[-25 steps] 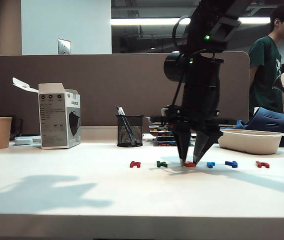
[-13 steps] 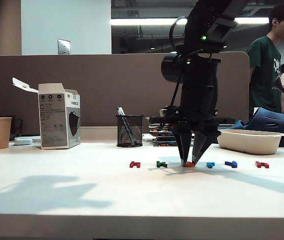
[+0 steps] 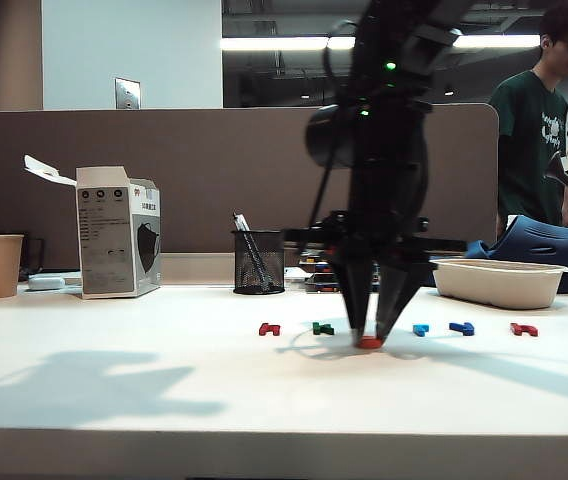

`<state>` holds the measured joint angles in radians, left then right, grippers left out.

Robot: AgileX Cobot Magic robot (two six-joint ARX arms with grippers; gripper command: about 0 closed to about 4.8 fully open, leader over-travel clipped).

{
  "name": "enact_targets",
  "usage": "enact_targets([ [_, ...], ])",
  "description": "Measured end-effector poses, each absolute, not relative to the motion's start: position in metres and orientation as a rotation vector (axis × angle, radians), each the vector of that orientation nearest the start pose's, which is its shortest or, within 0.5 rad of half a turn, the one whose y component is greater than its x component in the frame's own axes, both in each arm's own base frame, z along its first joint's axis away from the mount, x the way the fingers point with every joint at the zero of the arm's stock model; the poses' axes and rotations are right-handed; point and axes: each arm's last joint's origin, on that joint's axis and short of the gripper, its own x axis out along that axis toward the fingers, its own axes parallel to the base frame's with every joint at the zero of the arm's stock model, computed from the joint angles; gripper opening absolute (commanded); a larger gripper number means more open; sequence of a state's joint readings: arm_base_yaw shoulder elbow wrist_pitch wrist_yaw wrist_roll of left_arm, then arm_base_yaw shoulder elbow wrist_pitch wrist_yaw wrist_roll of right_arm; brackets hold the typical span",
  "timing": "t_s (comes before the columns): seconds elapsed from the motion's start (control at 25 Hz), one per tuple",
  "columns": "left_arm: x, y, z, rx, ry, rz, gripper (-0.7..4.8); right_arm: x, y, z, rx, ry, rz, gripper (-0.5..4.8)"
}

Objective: Select the appropriate letters from the row of letter magnets placed on the table to arrange into the word "sky".

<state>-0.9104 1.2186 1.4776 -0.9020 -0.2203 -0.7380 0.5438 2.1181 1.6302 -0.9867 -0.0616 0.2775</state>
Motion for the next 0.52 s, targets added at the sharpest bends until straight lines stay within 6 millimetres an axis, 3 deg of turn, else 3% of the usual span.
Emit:
enact_targets([
  [0.4,0.144,-0.176,0.414,-0.34,0.756,-0.421,-0.05,0.304,0.269,0.17,-0.186,1.554,0.315,0.85],
  [0.52,0.144,-0.176,0.414,-0.34,0.756,-0.421,-0.05,0.297,0.278,0.17,-0.182,1.553,0.319,0.86],
])
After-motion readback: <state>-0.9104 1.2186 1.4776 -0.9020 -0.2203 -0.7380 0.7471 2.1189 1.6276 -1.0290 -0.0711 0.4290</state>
